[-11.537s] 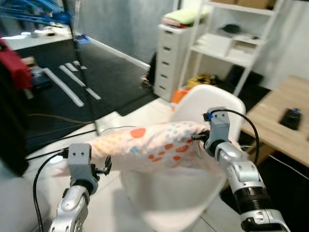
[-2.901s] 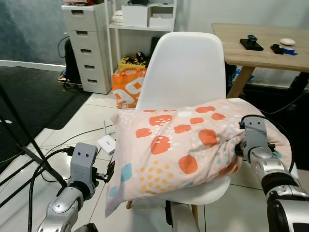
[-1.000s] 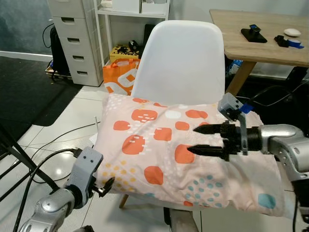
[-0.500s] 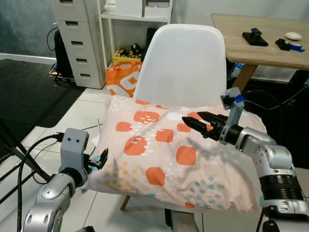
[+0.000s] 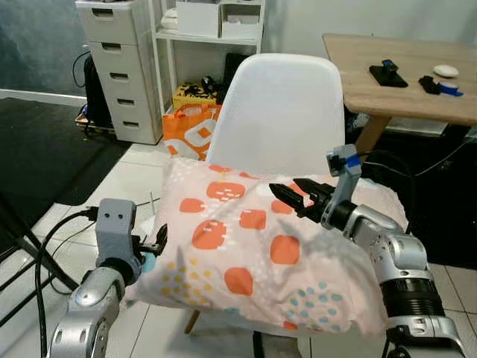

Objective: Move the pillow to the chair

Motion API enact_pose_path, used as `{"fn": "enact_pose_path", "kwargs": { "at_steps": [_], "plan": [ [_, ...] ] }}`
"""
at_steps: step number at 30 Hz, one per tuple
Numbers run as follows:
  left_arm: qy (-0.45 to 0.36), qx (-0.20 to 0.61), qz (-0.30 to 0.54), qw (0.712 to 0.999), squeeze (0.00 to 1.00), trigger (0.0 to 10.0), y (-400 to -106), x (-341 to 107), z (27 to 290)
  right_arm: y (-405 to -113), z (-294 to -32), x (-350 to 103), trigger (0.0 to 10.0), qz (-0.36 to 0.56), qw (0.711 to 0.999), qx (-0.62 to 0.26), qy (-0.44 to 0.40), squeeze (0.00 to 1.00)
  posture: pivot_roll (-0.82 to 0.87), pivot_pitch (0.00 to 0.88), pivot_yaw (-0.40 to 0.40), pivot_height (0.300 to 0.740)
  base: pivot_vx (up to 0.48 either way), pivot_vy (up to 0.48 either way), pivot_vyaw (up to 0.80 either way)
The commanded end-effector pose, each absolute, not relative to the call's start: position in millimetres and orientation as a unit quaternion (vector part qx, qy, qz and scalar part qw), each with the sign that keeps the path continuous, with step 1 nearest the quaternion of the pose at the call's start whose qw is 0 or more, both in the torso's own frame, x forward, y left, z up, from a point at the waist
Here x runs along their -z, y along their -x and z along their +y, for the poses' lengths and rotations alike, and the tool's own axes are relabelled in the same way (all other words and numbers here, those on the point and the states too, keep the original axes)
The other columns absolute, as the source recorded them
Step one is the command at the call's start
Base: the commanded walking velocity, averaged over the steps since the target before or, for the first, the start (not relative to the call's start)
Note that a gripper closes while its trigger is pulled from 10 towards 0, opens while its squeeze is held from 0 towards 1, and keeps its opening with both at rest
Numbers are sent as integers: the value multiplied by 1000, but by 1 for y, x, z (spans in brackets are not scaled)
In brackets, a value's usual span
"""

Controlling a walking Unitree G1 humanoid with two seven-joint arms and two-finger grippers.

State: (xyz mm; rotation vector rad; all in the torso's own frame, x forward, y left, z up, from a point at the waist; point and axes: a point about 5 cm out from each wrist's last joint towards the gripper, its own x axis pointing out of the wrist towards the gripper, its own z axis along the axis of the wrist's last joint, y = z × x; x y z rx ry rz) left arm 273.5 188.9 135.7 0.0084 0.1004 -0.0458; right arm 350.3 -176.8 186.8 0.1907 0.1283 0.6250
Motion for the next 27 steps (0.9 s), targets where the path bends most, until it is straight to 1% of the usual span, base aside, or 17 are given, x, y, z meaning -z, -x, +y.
{"fn": "enact_pose_path", "kwargs": {
  "at_steps": [1,5,13,27],
  "plan": [
    [-11,22,60,998,0,10000,-271,-129,189,-348,-173,-180,10000,69,945,-308,-89,0,-185,68,-25,626,0,0,0],
    [-15,22,67,997,0,10000,-271,-127,189,-348,-171,-179,10000,70,945,-308,-88,0,-184,68,-26,636,0,0,0],
    [-15,30,66,997,0,10000,-273,-125,187,-348,-173,-177,10000,73,946,-305,-81,0,-188,68,-25,670,-453,0,0],
    [-18,34,65,997,0,10000,-273,-125,186,-347,-174,-172,10000,80,946,-308,-67,0,-188,59,-25,713,0,0,0]
  ]
}}
